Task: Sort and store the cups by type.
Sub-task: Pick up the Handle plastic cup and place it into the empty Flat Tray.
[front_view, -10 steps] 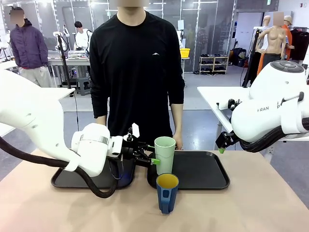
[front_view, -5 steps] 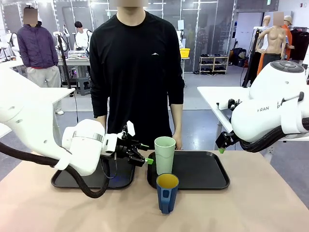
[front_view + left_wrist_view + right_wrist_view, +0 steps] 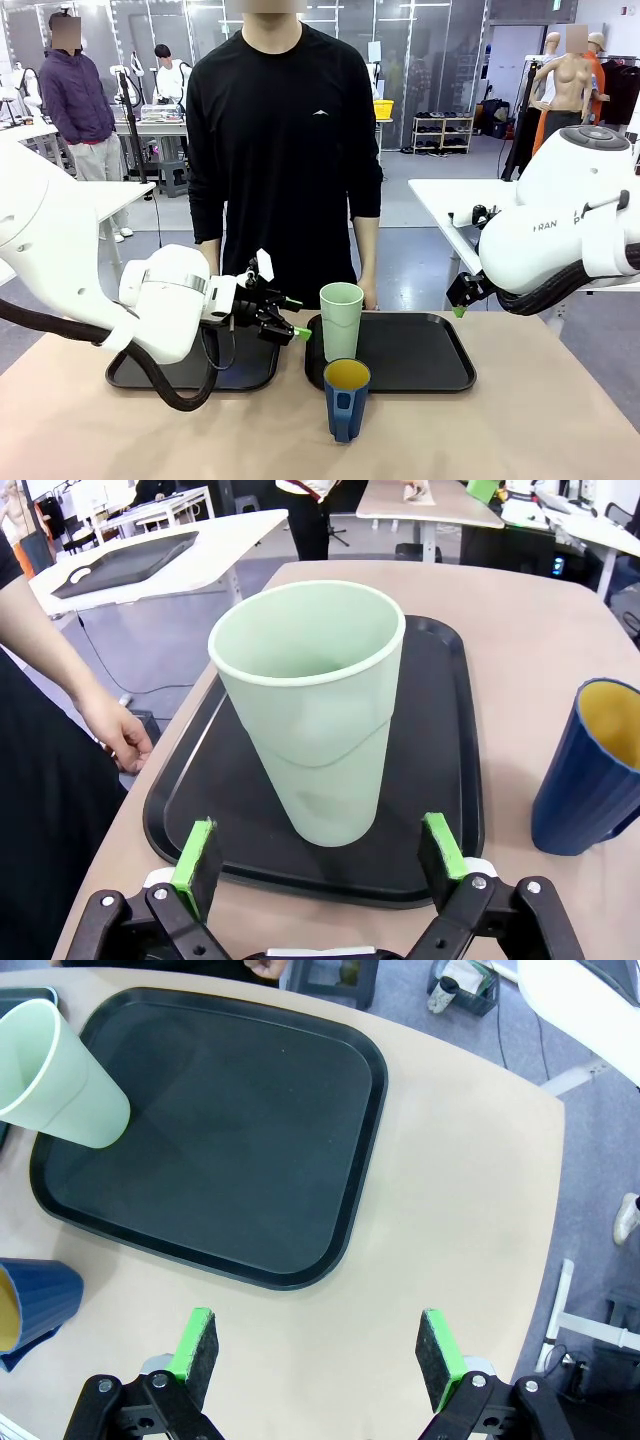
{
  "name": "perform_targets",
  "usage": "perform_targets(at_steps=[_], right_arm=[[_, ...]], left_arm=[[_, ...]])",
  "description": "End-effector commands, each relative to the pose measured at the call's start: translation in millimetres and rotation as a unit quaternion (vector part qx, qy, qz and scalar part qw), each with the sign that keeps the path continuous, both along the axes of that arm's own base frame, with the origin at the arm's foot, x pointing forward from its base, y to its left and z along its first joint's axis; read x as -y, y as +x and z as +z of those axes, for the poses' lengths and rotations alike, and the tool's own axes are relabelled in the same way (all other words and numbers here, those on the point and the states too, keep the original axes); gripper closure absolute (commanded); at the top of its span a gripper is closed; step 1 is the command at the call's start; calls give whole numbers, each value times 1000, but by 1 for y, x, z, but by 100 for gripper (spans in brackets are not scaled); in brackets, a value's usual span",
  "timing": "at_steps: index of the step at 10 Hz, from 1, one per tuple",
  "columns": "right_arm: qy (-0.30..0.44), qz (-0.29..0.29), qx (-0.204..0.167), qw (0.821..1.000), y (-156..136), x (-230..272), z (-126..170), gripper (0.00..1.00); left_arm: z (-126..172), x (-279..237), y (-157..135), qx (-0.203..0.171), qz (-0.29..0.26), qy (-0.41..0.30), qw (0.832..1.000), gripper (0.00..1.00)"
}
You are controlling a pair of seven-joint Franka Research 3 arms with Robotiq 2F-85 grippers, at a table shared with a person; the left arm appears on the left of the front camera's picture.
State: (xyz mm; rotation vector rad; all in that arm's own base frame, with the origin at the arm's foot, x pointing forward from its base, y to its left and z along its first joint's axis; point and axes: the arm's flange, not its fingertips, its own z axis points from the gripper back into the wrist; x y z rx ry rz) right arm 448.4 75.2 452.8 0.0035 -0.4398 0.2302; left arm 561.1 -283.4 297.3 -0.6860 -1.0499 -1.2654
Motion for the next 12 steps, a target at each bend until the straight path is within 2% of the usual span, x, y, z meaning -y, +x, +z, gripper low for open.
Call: perform_targets(at_steps=[1, 6, 8, 10, 12], right_arm=[[1, -1, 0, 1000, 0, 1, 0, 0], [1, -1, 0, 1000, 0, 1, 0, 0], [1, -1, 0, 1000, 0, 1, 0, 0], [1, -1, 0, 1000, 0, 1, 0, 0], [1, -1, 0, 1000, 0, 1, 0, 0]], left_arm=[[-1, 3, 3, 1, -1, 0, 1000, 0], [0, 1, 0, 0, -1, 0, 1000, 0], [38, -31, -22, 21, 3, 34, 999, 0], [61, -71, -43, 31, 12, 67, 997, 0], [70, -110, -61, 27, 1, 29, 999, 0]])
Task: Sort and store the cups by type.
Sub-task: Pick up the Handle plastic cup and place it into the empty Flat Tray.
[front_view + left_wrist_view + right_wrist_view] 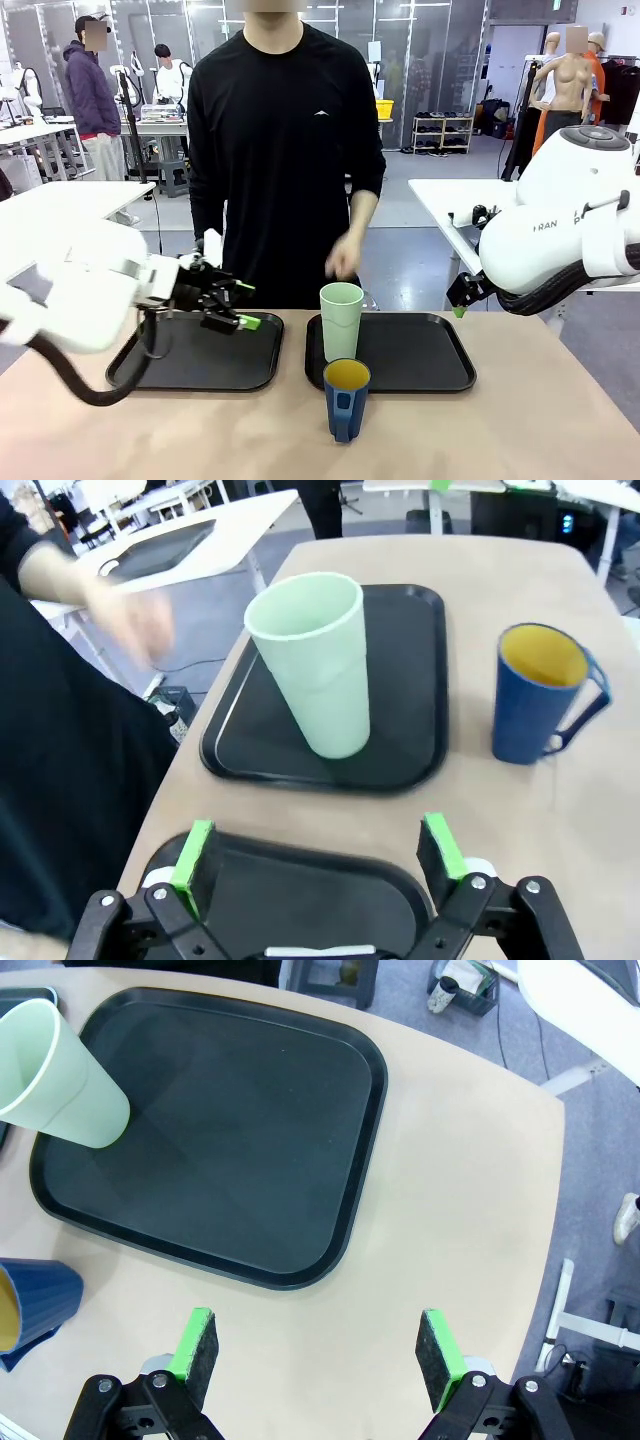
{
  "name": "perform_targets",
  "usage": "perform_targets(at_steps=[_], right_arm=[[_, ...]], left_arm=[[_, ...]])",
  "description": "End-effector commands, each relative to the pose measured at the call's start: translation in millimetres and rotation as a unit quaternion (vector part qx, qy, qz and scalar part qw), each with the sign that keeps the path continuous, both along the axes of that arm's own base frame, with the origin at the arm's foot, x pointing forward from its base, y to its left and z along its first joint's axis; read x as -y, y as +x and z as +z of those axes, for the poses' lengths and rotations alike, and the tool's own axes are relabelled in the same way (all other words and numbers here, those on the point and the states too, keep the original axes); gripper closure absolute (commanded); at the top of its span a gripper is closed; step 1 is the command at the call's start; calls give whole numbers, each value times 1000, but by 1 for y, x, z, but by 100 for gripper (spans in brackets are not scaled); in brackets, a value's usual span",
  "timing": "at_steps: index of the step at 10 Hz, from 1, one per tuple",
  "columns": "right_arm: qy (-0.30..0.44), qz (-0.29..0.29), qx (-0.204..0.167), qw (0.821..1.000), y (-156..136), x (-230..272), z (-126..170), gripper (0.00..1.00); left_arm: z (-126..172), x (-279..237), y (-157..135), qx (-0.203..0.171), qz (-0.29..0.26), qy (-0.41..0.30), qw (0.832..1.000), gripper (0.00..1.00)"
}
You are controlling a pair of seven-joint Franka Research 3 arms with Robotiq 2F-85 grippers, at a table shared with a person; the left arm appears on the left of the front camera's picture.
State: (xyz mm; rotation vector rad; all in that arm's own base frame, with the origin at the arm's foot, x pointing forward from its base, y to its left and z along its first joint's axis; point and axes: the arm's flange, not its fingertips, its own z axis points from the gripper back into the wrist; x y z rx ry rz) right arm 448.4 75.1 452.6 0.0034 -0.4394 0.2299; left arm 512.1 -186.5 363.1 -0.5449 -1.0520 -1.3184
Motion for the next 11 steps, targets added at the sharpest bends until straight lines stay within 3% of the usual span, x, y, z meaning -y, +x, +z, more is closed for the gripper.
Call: perform_targets(at_steps=[1, 4, 9, 11], right_arm=[[1, -1, 1, 1000, 0, 1, 0, 0], [1, -1, 1, 1000, 0, 1, 0, 0], [1, -1, 1, 1000, 0, 1, 0, 0], [1, -1, 1, 1000, 0, 1, 0, 0]], left_arm=[[5, -33, -19, -6, -1, -3, 1000, 0], [16, -83, -54, -37, 12, 41, 998, 0], [16, -130, -66, -50, 31, 52, 997, 0], [16, -135, -63, -88, 26, 77, 993, 0]])
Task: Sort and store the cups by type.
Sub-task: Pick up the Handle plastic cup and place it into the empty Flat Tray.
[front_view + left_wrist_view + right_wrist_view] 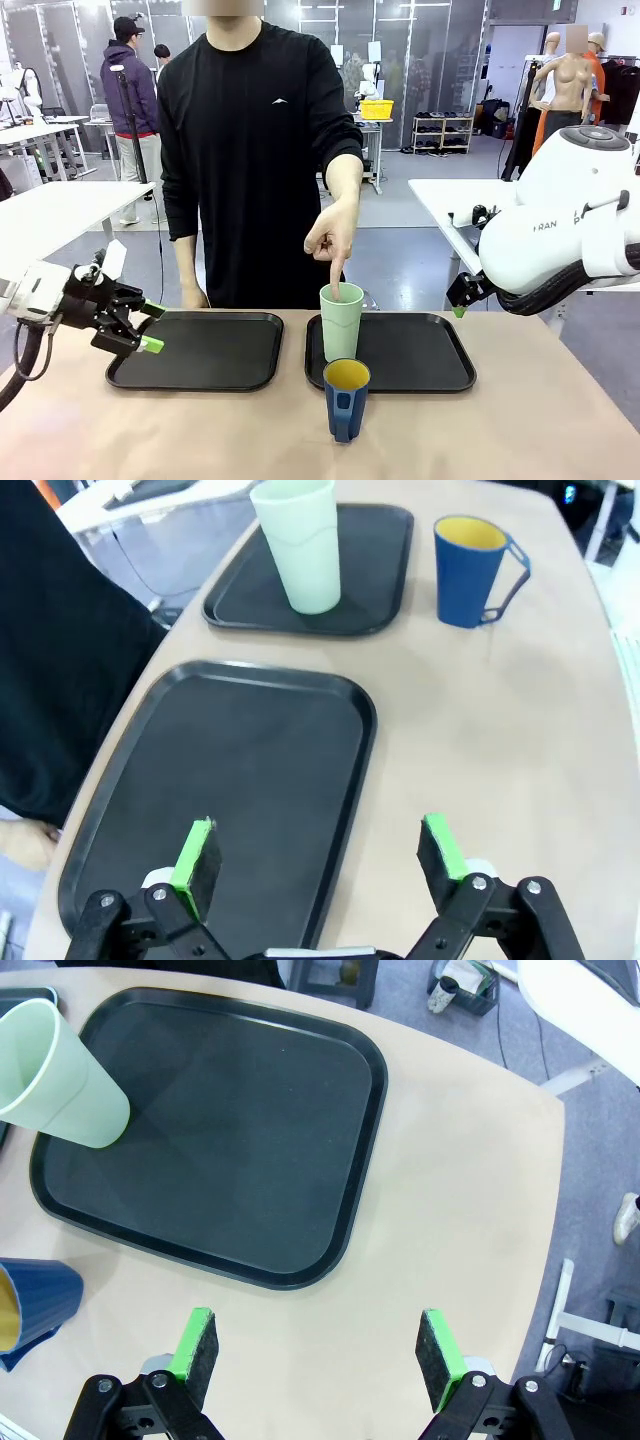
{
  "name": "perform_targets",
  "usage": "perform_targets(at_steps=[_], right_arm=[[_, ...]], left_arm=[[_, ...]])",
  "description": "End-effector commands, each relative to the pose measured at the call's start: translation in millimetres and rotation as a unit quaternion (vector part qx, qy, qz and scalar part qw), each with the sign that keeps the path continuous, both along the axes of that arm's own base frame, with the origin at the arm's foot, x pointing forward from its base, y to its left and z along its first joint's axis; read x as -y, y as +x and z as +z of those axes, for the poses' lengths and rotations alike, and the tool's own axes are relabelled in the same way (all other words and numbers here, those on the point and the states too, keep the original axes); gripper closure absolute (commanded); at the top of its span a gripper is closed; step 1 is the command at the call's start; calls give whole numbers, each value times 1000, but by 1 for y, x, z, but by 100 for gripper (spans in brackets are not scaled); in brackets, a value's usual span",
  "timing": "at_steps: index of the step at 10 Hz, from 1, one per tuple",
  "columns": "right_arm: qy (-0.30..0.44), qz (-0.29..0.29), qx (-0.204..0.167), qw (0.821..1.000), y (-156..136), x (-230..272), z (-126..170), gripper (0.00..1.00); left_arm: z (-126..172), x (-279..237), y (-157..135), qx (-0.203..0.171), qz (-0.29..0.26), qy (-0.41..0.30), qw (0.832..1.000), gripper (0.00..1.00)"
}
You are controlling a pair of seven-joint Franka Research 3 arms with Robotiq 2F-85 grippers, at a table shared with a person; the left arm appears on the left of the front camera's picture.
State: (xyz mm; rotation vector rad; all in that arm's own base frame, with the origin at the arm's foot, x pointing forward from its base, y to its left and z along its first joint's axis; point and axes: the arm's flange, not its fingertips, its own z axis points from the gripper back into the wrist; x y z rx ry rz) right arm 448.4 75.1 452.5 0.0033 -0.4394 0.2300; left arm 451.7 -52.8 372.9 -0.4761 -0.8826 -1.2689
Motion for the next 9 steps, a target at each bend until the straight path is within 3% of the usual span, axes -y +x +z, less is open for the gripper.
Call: perform_targets(at_steps=[1, 8, 9], right_arm=[[1, -1, 1, 1000, 0, 1, 0, 0], [0, 0, 0, 1000, 0, 0, 0, 0], [-43, 78, -17, 996, -4, 4, 2, 0]], left_arm=[[0, 3, 0, 14, -1, -9, 1000, 0], [0, 3, 0, 14, -1, -9, 1000, 0], [0, 3, 0, 14, -1, -9, 1000, 0]])
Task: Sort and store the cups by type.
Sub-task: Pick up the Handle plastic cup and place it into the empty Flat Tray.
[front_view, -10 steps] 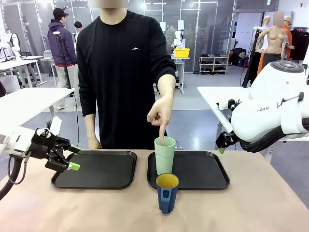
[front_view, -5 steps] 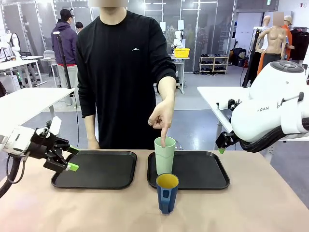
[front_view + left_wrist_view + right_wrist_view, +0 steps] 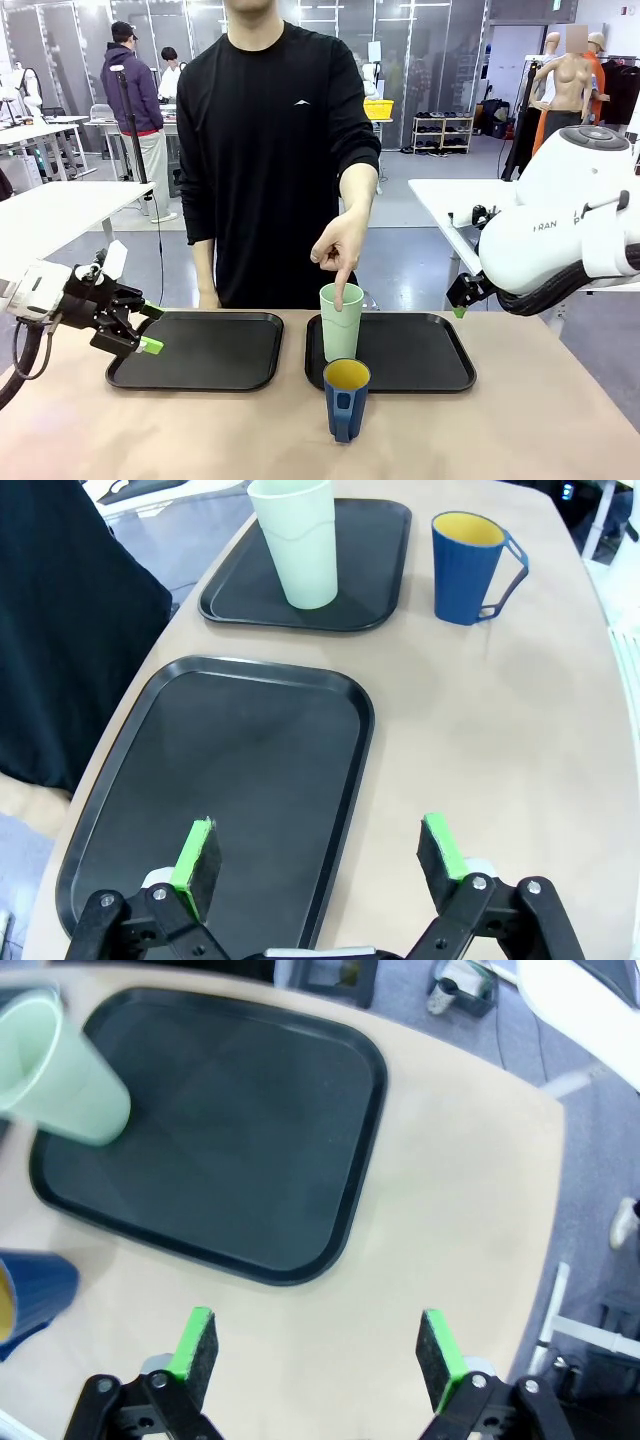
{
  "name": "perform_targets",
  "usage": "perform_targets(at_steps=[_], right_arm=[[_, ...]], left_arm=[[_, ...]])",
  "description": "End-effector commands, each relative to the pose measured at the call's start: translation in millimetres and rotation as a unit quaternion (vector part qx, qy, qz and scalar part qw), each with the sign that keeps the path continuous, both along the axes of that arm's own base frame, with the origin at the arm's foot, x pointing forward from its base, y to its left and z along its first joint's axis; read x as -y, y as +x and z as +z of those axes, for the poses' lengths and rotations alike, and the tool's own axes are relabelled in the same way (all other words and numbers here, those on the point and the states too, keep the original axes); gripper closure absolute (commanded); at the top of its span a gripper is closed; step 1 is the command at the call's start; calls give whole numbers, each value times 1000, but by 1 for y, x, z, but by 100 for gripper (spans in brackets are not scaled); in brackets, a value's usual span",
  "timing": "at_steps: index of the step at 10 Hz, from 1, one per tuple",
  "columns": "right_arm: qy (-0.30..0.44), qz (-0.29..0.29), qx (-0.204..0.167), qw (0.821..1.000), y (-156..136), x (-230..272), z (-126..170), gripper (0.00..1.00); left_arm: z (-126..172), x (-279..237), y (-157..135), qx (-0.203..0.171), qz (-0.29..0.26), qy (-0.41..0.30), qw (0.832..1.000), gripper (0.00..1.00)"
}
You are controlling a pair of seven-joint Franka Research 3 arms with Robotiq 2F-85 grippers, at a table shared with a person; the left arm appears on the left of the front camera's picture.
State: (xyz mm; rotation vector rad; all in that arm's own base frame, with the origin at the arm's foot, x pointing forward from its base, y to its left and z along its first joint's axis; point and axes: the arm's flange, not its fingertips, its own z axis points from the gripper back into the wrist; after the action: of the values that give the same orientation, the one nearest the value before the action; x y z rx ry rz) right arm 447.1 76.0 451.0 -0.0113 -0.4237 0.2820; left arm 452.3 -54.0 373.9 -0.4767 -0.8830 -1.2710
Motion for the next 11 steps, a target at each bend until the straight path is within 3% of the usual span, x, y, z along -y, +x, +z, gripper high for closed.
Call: perform_targets(at_steps=[1, 3, 5, 7, 9, 10, 11], right_arm=[[-71, 120, -19, 990, -7, 6, 6, 0], [-121, 249, -44, 960, -16, 4, 5, 0], [-155, 375, -47, 913, -19, 2, -2, 0], [-207, 454, -21, 866, -19, 0, -13, 0], [-228, 529, -33, 817, -25, -1, -19, 0], [-213, 555, -40, 803, -25, -1, -20, 0], [-197, 562, -46, 802, -25, -1, -19, 0]], left_arm=[[-1, 1, 0, 13, 0, -9, 1000, 0], [-1, 1, 0, 13, 0, -9, 1000, 0], [-1, 1, 0, 13, 0, -9, 1000, 0], [-1, 1, 0, 13, 0, -9, 1000, 0], [-1, 1, 0, 13, 0, -9, 1000, 0], [-1, 1, 0, 13, 0, -9, 1000, 0], [-1, 1, 0, 13, 0, -9, 1000, 0]])
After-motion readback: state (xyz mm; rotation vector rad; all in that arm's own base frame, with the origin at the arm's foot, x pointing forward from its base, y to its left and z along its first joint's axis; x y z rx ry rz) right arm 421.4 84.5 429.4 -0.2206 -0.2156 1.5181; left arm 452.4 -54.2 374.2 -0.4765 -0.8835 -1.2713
